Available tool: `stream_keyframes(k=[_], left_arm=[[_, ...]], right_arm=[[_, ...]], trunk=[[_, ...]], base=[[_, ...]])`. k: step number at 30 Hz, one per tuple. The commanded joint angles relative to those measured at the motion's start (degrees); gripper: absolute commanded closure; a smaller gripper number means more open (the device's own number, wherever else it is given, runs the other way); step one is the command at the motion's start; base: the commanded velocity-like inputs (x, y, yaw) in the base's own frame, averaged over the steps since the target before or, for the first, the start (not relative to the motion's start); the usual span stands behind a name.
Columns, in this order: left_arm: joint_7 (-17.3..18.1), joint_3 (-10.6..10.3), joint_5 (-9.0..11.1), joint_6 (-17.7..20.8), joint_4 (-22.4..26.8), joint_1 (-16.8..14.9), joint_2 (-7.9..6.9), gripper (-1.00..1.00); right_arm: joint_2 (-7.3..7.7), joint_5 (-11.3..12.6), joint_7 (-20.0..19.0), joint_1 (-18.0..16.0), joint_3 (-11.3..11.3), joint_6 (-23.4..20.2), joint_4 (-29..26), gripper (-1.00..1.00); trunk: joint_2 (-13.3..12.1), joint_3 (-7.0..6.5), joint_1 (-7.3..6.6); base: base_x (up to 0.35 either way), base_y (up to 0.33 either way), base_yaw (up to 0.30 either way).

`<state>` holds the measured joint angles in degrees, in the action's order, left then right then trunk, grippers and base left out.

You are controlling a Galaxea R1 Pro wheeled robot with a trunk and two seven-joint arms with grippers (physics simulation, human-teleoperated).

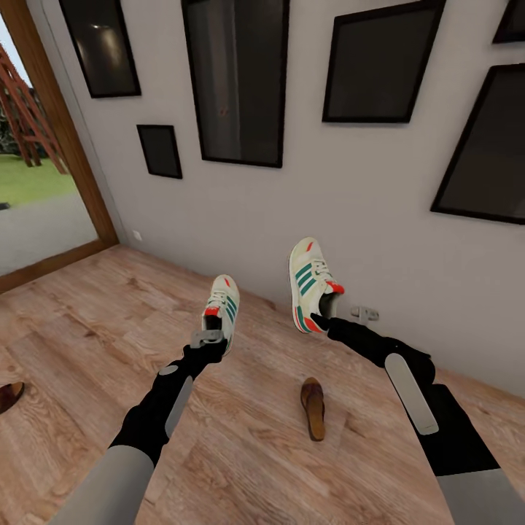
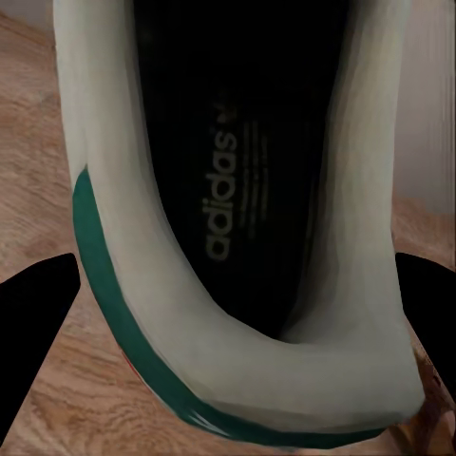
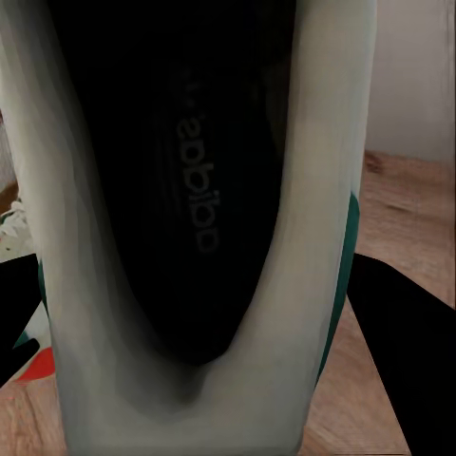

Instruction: Pick up the two gym shoes and the two sandals from the corridor floor and place them onto the hallstand (shoe rack) in the corridor, making sure they are on the rack and not on the floor. Arrange them so the two gym shoes are next to each other and the two sandals are next to each other.

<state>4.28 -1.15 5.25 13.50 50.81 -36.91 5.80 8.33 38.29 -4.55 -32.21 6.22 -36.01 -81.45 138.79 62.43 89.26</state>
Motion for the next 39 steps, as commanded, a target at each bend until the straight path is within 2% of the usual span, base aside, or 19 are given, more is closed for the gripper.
stream_keyframes(k=[1,11,27,39], left_arm=[[0.1,0.0,0.6,0.4,0.1,0.0,0.00,1.00],[0.0,-0.1,0.6,0.4,0.1,0.0,0.06,1.00],[0.0,-0.1,0.6,0.4,0.1,0.0,0.07,1.00],[0.0,-0.1,0.6,0.4,0.1,0.0,0.13,1.00]], right_arm=[[0.02,0.0,-0.1,0.0,0.0,-0.2,0.0,1.00],[0.02,0.0,-0.1,0.0,0.0,-0.2,0.0,1.00],[0.02,0.0,-0.1,0.0,0.0,-0.2,0.0,1.00],[0.02,0.0,-0.2,0.0,0.0,-0.2,0.0,1.00]], trunk=[[0.4,0.18,0.21],[4.4,1.44,2.41],[4.5,0.76,2.43],[4.5,0.43,2.43]], base=[[0.000,0.000,-0.251],[0.000,0.000,-0.251],[0.000,0.000,-0.249],[0.120,-0.102,-0.114]])
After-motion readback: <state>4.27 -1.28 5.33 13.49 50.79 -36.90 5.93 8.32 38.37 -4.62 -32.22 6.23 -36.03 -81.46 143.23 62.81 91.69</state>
